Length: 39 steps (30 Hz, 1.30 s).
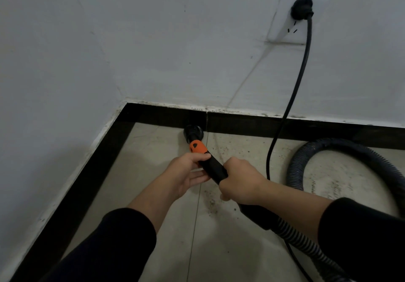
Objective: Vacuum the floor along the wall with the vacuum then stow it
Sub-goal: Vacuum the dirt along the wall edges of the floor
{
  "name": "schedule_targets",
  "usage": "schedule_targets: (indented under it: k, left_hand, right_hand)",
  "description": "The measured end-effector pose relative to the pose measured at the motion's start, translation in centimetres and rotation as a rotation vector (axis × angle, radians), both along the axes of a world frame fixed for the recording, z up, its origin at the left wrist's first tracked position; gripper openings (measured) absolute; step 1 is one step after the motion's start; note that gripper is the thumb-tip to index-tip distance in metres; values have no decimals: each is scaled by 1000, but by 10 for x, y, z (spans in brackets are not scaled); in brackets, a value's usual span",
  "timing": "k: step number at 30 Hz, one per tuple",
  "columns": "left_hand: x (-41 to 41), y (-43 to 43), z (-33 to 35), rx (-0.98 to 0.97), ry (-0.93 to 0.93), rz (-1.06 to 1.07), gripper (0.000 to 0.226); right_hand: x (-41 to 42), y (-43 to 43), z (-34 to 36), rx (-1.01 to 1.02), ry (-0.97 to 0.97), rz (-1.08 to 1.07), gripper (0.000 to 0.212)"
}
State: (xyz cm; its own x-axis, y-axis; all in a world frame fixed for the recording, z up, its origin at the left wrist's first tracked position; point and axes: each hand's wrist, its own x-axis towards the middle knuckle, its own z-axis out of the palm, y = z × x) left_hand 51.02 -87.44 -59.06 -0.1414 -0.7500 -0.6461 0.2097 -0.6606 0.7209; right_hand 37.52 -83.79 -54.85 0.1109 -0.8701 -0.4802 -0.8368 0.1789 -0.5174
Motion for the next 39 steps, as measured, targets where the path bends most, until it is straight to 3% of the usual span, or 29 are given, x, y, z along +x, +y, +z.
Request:
schedule_targets:
  k: [11, 20, 39]
  left_hand:
    - [-26, 8, -1, -7, 25, -91, 44]
    - [-32, 11, -2, 5, 17, -114, 50]
    - [-20, 60, 7, 43, -77, -266, 33]
  right_hand:
    - [-24, 19, 7, 13, 29, -59, 27]
    - [-32, 26, 10, 6, 10, -58, 17]
    - [-38, 74, 10, 46, 101, 69, 21]
